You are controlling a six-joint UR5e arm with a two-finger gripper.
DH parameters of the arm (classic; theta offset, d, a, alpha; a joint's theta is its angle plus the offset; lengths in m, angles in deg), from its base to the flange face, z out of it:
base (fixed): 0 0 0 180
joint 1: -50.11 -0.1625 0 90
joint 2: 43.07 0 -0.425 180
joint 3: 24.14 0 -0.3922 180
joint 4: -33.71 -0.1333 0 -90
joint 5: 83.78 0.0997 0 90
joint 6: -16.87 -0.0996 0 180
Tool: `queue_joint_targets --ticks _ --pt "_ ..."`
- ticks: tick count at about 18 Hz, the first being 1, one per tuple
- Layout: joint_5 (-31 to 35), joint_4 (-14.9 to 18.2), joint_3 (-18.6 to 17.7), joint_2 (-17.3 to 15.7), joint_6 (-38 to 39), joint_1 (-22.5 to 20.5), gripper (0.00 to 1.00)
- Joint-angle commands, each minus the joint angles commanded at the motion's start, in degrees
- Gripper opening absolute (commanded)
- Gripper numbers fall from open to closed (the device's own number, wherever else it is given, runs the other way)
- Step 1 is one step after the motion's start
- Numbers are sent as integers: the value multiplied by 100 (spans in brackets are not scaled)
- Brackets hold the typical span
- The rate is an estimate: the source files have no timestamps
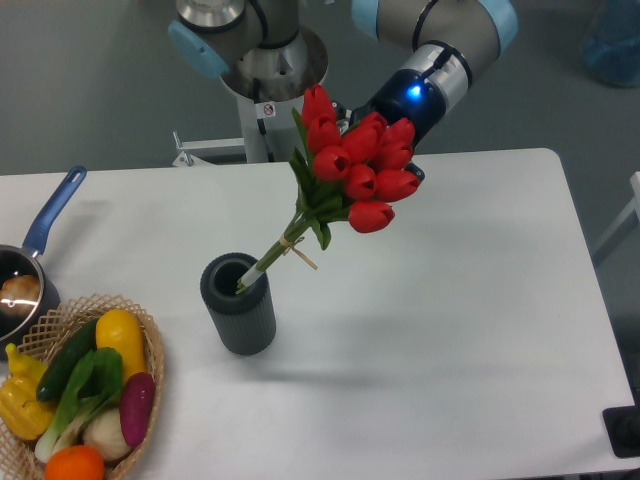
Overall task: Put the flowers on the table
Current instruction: 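Lift the red tulip bouquet up out of the grey vase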
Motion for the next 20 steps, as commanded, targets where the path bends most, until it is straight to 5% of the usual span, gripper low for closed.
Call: queue_joint_targets --ticks 20 --pt "721 -18 606 0 123 -642 41"
